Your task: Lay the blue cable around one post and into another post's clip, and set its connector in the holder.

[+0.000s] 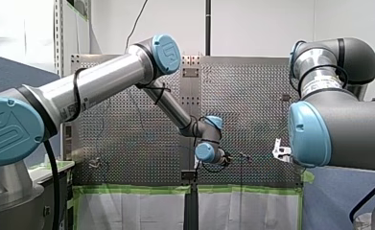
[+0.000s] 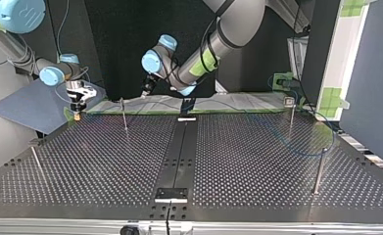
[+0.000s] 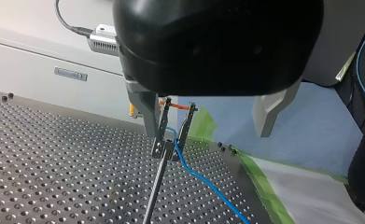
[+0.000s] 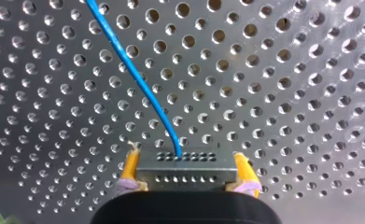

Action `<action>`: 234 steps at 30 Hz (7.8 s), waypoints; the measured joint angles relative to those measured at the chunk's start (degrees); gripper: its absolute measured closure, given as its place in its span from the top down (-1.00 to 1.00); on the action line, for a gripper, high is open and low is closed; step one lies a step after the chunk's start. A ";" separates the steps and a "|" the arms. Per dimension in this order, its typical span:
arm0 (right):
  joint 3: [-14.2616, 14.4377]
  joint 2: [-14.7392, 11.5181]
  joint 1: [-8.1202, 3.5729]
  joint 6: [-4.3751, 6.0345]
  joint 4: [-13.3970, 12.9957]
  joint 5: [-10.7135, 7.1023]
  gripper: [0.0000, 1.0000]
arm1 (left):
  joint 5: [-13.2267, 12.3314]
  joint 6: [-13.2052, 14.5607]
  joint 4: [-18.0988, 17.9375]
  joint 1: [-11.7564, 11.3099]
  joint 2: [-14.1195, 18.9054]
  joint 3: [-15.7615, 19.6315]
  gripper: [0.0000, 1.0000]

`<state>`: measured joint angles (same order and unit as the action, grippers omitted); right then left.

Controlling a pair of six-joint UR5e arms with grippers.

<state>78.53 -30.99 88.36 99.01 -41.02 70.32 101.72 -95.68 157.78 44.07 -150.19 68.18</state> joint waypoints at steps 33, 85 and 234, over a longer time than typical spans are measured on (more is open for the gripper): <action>0.00 0.15 -0.05 0.22 -0.09 -0.46 -1.00 | 4.44 0.60 -1.98 1.27 4.53 4.39 1.00; -0.02 0.52 0.60 1.73 -0.21 -2.63 -1.00 | 18.98 -9.19 -20.08 4.50 31.50 31.36 1.00; 5.42 -21.43 9.37 -7.29 13.07 2.80 -1.00 | 7.11 -8.35 -43.35 -11.17 45.79 76.47 1.00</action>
<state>83.95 -52.42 97.73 91.73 -27.95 73.12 108.83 -104.03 114.42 32.90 -104.40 144.65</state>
